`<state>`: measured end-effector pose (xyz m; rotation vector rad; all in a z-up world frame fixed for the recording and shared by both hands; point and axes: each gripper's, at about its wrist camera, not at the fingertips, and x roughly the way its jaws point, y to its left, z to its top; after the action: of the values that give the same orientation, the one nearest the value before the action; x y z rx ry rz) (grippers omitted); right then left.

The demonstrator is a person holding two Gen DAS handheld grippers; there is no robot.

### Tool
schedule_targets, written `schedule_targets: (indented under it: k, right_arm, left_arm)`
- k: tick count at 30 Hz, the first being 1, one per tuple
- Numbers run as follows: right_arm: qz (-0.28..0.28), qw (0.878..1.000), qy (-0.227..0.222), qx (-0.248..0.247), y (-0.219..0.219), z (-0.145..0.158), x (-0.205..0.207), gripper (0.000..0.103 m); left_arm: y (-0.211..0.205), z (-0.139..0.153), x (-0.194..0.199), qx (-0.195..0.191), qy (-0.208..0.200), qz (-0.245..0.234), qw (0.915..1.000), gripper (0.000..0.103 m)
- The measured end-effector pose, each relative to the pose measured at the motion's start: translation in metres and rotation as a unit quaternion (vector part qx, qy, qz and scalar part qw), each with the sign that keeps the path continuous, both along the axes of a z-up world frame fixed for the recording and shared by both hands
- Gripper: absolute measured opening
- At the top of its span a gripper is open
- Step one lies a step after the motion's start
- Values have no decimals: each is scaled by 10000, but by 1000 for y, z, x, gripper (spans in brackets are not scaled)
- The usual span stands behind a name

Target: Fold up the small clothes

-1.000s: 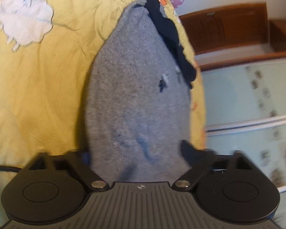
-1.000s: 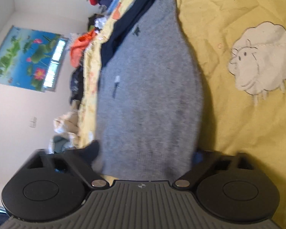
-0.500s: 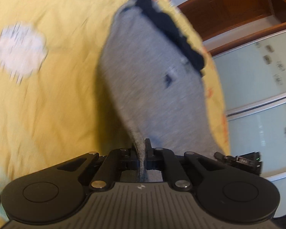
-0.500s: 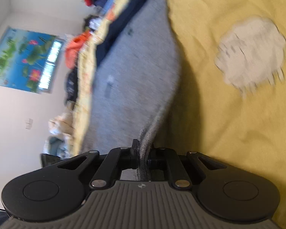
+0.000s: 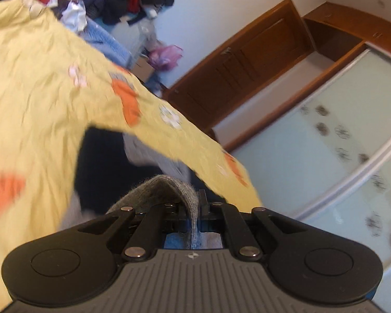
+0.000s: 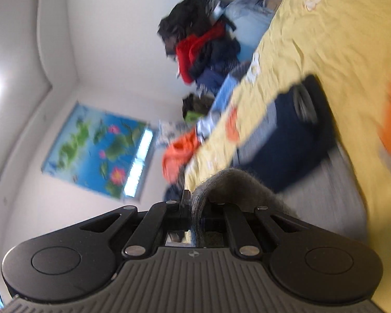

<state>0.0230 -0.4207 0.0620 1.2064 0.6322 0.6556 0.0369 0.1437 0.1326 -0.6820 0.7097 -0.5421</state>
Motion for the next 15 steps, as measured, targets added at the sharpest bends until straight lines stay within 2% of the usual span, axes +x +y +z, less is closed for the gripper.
schedule_targets:
  k: [5, 10, 11, 13, 14, 15]
  right_arm:
    - [-416, 9981, 442, 141, -13, -27, 86, 12]
    - [-613, 9944, 860, 58, -16, -65, 145, 12]
    - [-690, 9938, 873, 52, -14, -71, 152, 12]
    - [-909, 9917, 909, 57, -13, -81, 165, 22]
    - [-1037, 9900, 958, 59, -12, -85, 169, 51]
    - [-1147, 9883, 1008, 14, -13, -87, 171, 90]
  left_arm:
    - [-5, -25, 86, 157, 284, 311, 9990, 5]
    - [-3, -55, 139, 486, 400, 596, 9962, 5]
    - [-5, -61, 149, 704, 435, 664, 9944, 5]
    - [-4, -71, 163, 1053, 656, 989, 9873, 6]
    - [1, -76, 166, 983, 792, 1122, 9856, 7]
    - [8, -79, 164, 761, 881, 1267, 9851, 9]
